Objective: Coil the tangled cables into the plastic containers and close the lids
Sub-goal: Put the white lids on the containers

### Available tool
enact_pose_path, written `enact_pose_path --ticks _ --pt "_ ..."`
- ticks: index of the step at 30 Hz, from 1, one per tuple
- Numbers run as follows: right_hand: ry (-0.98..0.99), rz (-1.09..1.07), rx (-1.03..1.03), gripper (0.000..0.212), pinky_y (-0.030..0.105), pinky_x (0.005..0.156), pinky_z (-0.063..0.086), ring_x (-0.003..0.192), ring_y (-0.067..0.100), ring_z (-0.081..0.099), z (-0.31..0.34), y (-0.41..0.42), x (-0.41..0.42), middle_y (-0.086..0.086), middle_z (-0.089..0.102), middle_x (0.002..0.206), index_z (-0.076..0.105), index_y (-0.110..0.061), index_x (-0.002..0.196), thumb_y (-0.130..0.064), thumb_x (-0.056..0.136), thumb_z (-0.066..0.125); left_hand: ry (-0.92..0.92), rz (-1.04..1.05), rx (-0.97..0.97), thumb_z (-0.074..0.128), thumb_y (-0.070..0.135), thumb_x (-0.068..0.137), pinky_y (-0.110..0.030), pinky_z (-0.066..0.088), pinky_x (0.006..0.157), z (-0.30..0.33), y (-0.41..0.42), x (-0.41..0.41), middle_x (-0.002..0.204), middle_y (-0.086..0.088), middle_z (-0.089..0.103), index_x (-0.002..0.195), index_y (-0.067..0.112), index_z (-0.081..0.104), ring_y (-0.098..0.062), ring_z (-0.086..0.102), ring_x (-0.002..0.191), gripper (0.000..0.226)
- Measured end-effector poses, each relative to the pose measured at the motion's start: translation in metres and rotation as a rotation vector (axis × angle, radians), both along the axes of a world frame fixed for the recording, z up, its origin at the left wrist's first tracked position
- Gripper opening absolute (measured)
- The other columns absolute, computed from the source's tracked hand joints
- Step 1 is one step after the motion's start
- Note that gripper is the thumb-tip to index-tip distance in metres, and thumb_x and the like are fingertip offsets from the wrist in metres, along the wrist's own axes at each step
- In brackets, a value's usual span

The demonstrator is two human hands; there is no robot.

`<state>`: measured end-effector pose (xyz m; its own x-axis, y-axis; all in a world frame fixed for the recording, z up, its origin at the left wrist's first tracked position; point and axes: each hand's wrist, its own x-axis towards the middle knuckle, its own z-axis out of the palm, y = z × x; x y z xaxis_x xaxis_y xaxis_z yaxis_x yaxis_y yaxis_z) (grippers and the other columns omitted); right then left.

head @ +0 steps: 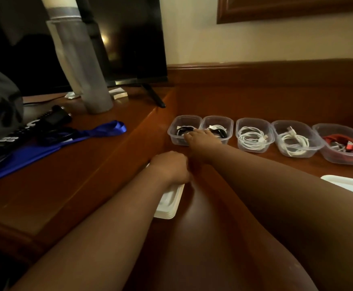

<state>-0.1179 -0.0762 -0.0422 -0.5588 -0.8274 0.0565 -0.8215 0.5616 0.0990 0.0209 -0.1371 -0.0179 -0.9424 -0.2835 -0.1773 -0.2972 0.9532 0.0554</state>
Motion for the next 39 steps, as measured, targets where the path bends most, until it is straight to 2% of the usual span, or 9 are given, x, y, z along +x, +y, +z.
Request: enact_pose_path --ticks 3,8,12,16,21,27,32,36,39 --pt "-0.021 0.025 -0.074 0.053 0.039 0.108 0.031 0.132 0.027 0.04 -0.001 0.008 0.01 0.008 0.049 0.143 0.044 -0.015 0.14 -0.033 0.091 0.058 0.063 -0.002 0.067 0.066 0.043 0.086 -0.04 0.053 0.087 -0.001 -0.001 0.003 0.117 -0.003 0.062 0.108 0.023 0.064 -0.025 0.059 0.104 0.03" --pt "-0.059 0.03 -0.076 0.055 0.041 0.112 0.027 0.139 0.027 0.033 0.0 0.041 0.031 0.009 0.043 0.149 0.037 -0.013 0.146 -0.035 0.097 0.05 0.185 0.029 -0.016 0.061 0.048 0.083 -0.045 0.045 0.1 0.002 0.004 0.022 0.141 -0.005 0.045 0.135 0.028 0.053 -0.029 0.045 0.127 0.056" --pt "-0.081 0.003 -0.002 0.065 0.041 0.116 0.023 0.144 0.027 0.026 0.008 0.074 0.053 0.01 0.033 0.155 0.025 -0.012 0.153 -0.024 0.095 0.052 0.135 0.078 -0.081 0.061 0.047 0.084 -0.038 0.043 0.096 0.007 0.014 0.047 0.134 -0.005 0.048 0.134 0.028 0.054 -0.028 0.048 0.124 0.055" --pt "-0.083 -0.006 0.024 0.071 0.039 0.114 0.027 0.142 0.027 0.031 0.012 0.104 0.073 0.009 0.036 0.153 0.031 -0.013 0.15 -0.024 0.088 0.063 0.095 0.064 -0.119 0.059 0.042 0.083 -0.031 0.045 0.076 0.012 0.025 0.06 0.119 -0.003 0.063 0.113 0.022 0.065 -0.026 0.062 0.106 0.036" --pt "-0.046 -0.01 0.03 0.059 0.039 0.11 0.033 0.138 0.028 0.036 0.011 0.144 0.1 0.009 0.038 0.152 0.029 -0.015 0.151 -0.019 0.097 0.051 0.07 0.014 -0.264 0.06 0.038 0.082 -0.031 0.046 0.07 0.015 0.044 0.064 0.108 -0.006 0.066 0.091 0.022 0.061 -0.028 0.065 0.094 0.018" --pt "0.003 0.039 0.04 0.049 0.039 0.101 0.04 0.126 0.026 0.043 0.022 0.187 0.139 0.007 0.048 0.141 0.043 -0.016 0.142 -0.02 0.095 0.053 0.028 0.006 -0.35 0.061 0.014 0.086 -0.033 0.046 0.07 0.015 0.067 0.066 0.112 -0.01 0.068 0.106 0.013 0.067 -0.031 0.067 0.101 0.022" --pt "-0.042 0.073 0.016 0.042 0.041 0.099 0.043 0.124 0.025 0.045 0.031 0.211 0.162 0.004 0.054 0.138 0.052 -0.023 0.138 -0.029 0.096 0.051 0.037 0.055 -0.338 0.065 0.012 0.085 -0.036 0.05 0.074 0.016 0.071 0.066 0.111 -0.01 0.068 0.113 0.014 0.067 -0.031 0.067 0.101 0.028" --pt "-0.314 0.049 -0.321 0.038 0.028 0.093 0.044 0.117 0.017 0.052 0.028 0.231 0.174 -0.003 0.056 0.137 0.058 -0.023 0.133 -0.025 0.095 0.058 0.176 0.059 -0.288 0.059 0.02 0.087 -0.036 0.052 0.077 0.025 0.075 0.065 0.113 -0.006 0.066 0.122 0.019 0.062 -0.029 0.065 0.099 0.035" --pt "-0.464 -0.171 -0.679 0.04 0.022 0.09 0.04 0.112 0.014 0.052 0.017 0.239 0.166 -0.006 0.052 0.13 0.056 -0.022 0.133 -0.012 0.094 0.056 0.333 0.029 -0.222 0.058 0.027 0.088 -0.035 0.053 0.076 0.036 0.088 0.063 0.105 -0.005 0.066 0.115 0.019 0.061 -0.026 0.063 0.09 0.028"
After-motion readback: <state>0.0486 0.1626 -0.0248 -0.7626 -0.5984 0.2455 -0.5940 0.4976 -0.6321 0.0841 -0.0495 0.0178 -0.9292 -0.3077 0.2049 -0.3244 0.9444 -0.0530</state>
